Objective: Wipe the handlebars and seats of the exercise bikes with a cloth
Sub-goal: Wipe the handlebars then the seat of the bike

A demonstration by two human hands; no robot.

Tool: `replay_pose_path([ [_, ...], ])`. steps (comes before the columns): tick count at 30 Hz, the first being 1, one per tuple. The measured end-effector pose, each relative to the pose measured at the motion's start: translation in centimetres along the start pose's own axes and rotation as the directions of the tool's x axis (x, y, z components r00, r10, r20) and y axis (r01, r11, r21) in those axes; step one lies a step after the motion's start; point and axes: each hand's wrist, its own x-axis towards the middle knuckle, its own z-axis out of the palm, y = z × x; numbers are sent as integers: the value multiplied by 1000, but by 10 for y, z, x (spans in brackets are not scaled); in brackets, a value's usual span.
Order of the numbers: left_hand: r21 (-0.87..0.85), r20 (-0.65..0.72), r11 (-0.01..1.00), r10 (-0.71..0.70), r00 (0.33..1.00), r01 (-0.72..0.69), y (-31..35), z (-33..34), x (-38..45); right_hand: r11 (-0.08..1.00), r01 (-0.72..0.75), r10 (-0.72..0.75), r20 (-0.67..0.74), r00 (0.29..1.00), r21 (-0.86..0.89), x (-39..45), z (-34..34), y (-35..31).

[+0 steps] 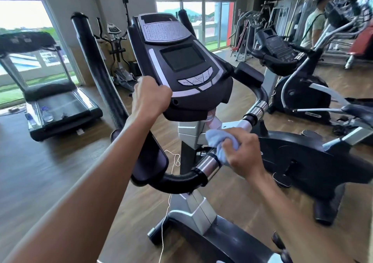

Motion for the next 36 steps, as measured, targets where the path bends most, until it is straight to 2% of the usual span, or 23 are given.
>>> replay_pose_path([
  [2,-13,-11,1000,-10,1000,10,0,4,1,999,28,-28,-9,1000,-41,-17,4,-15],
  [3,-22,-25,1000,-22,999,21,-1,6,2,996,80,-78,45,996,-47,-30,8,-28],
  [4,-30,-33,999,-39,999,38,0,6,2,984,172,-167,122,978,-37,-43,13,-38],
  [6,-27,-26,999,-37,999,36,0,6,3,932,362,-353,258,899,13,-50,16,-40],
  [7,-3,-22,1000,-23,1000,23,-1,6,3,918,395,-385,286,877,24,-42,15,-33],
  [8,28,-17,1000,-5,1000,5,-1,5,2,929,369,-359,271,893,16,-31,11,-24],
  [11,133,1,990,43,999,-43,-5,0,1,995,99,-96,111,989,-22,-3,-1,-9],
  [12,156,7,986,56,998,-56,-6,-2,1,997,65,-61,86,994,-46,-5,0,-13],
  [14,190,37,979,66,997,-72,-7,-8,4,982,140,-120,152,981,-127,-20,7,-36],
  [17,246,101,963,92,991,-114,-9,-20,10,890,371,-234,433,870,-265,-39,17,-72],
  [19,254,194,959,79,978,-128,-11,-30,8,853,417,-174,584,793,-314,-22,18,-85],
  [22,301,322,938,70,944,-172,-21,-36,-5,848,450,-49,805,592,-280,13,29,-93],
  [24,317,377,917,115,919,-244,-29,-35,-9,861,434,0,851,524,-267,23,37,-94],
  [25,323,409,906,129,904,-275,-34,-35,-10,857,448,-29,844,535,-255,20,37,-93],
  [27,341,435,889,139,890,-306,-41,-33,-14,850,481,-169,751,638,-218,1,30,-89],
  [29,358,425,883,135,895,-303,-40,-33,-18,893,423,-242,630,738,-153,-22,20,-85],
  [30,382,425,873,124,896,-302,-37,-33,-20,910,397,-252,601,759,-120,-29,15,-85],
  [32,437,429,844,110,897,-312,-33,-33,-25,908,390,-214,632,745,-152,-26,15,-85],
  [34,459,427,833,100,899,-310,-30,-34,-27,884,415,-129,743,657,-214,-8,22,-94],
  [36,474,429,822,98,898,-316,-31,-34,-26,907,353,-26,809,588,-228,9,31,-101],
])
